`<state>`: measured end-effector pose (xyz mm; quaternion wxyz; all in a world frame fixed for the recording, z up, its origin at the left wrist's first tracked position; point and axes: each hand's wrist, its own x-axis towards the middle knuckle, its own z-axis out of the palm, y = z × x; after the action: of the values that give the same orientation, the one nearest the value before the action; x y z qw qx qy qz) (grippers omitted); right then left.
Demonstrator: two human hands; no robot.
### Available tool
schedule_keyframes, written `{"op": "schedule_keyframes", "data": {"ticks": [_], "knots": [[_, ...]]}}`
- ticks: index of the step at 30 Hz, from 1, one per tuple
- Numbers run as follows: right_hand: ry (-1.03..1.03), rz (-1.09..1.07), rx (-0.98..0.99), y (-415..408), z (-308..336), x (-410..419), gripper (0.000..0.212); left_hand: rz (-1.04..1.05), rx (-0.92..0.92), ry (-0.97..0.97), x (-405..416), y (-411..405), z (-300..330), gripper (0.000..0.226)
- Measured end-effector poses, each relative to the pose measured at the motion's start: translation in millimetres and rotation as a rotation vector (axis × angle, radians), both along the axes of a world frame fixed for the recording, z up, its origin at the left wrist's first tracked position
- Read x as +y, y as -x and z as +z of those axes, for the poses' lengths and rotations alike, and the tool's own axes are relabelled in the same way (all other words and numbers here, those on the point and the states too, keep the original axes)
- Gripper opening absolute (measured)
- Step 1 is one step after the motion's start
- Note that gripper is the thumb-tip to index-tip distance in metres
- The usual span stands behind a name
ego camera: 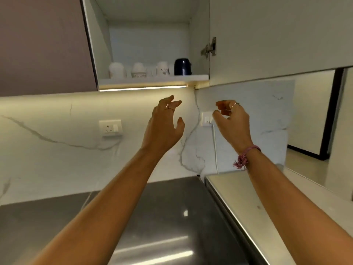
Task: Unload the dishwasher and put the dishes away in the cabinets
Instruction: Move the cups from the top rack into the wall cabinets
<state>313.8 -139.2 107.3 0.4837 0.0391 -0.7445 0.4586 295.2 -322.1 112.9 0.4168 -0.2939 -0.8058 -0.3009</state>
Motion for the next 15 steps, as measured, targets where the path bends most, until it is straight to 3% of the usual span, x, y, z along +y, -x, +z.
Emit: {"op": "schedule_keyframes", "data": {"ticks": [15], "knots": [[0.149,-0.169,-0.287,-195.7,-124.0,83.5,0.021,-0.160,-0.260,-0.024,44.2,-169.1,-113.4,0.043]]}}
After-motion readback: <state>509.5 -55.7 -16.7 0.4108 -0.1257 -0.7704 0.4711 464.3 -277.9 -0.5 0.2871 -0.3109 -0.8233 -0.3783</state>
